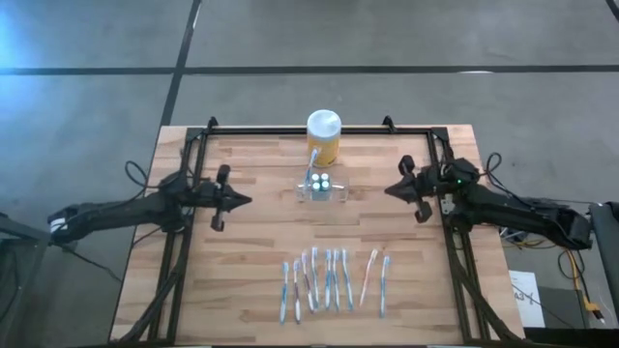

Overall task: Pick & Place toothbrushing station
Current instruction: Put the blue toothbrush into the transparent organizer

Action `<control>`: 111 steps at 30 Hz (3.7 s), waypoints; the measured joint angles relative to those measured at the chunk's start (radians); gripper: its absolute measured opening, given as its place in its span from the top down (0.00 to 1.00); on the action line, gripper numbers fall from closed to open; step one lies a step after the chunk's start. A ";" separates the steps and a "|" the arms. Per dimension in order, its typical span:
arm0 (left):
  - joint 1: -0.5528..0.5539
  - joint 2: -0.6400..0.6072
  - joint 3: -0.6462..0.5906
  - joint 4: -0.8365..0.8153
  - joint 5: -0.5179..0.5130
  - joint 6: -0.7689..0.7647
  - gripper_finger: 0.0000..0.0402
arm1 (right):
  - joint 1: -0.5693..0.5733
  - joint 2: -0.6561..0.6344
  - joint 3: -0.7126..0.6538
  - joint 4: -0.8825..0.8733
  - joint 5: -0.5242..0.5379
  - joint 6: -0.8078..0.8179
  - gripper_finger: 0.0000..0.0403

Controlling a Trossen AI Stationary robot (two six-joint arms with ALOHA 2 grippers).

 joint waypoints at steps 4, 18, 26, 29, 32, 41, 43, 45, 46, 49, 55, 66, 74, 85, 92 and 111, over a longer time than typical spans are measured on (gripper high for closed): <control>0.000 -0.011 0.000 -0.012 0.000 -0.013 0.99 | -0.004 -0.064 0.000 -0.088 0.074 0.051 0.98; 0.000 -0.009 0.000 -0.072 -0.002 -0.020 0.97 | 0.651 0.180 0.451 -1.013 0.677 0.399 0.98; 0.000 -0.008 0.000 -0.116 -0.001 -0.022 0.99 | 1.118 0.400 0.633 -1.300 1.107 0.999 0.98; 0.000 -0.008 0.000 -0.114 0.019 -0.020 0.99 | 1.198 0.491 0.658 -1.366 1.124 1.188 0.98; 0.000 -0.008 0.000 -0.114 0.033 -0.019 0.98 | 1.223 0.583 0.658 -1.363 1.063 1.318 0.98; 0.000 -0.008 0.000 -0.114 0.039 -0.043 0.97 | 1.216 0.797 0.658 -1.240 0.864 1.558 0.90; 0.000 -0.008 0.000 -0.114 0.040 -0.043 0.98 | 1.216 0.824 0.658 -1.192 0.813 1.561 0.84; 0.000 -0.008 0.000 -0.122 0.040 -0.042 0.99 | 1.217 0.849 0.658 -1.139 0.797 1.561 0.75; 0.000 -0.008 0.000 -0.127 0.043 -0.042 0.99 | 1.217 0.861 0.658 -1.117 0.794 1.564 0.71; 0.000 -0.008 0.000 -0.149 0.045 -0.041 0.98 | 1.212 0.905 0.659 -1.063 0.780 1.614 0.56; 0.000 -0.008 0.000 -0.159 0.045 -0.031 0.95 | 1.191 0.996 0.664 -1.052 0.756 1.679 0.35; 0.000 -0.008 0.000 -0.158 0.044 0.003 0.99 | 1.099 1.088 0.678 -1.099 0.661 1.514 0.37; 0.000 -0.008 0.000 -0.158 0.043 0.006 0.95 | 1.061 1.088 0.672 -1.130 0.682 1.379 0.61; 0.000 -0.008 0.000 -0.161 0.053 -0.002 0.99 | 1.057 1.088 0.669 -1.152 0.785 1.339 0.93; 0.000 -0.008 0.000 -0.161 0.054 -0.003 0.95 | 1.052 1.031 0.661 -1.172 0.961 1.279 0.95; 0.000 -0.008 0.000 -0.158 0.037 0.004 0.96 | 0.786 0.621 0.576 -0.438 1.370 0.172 0.96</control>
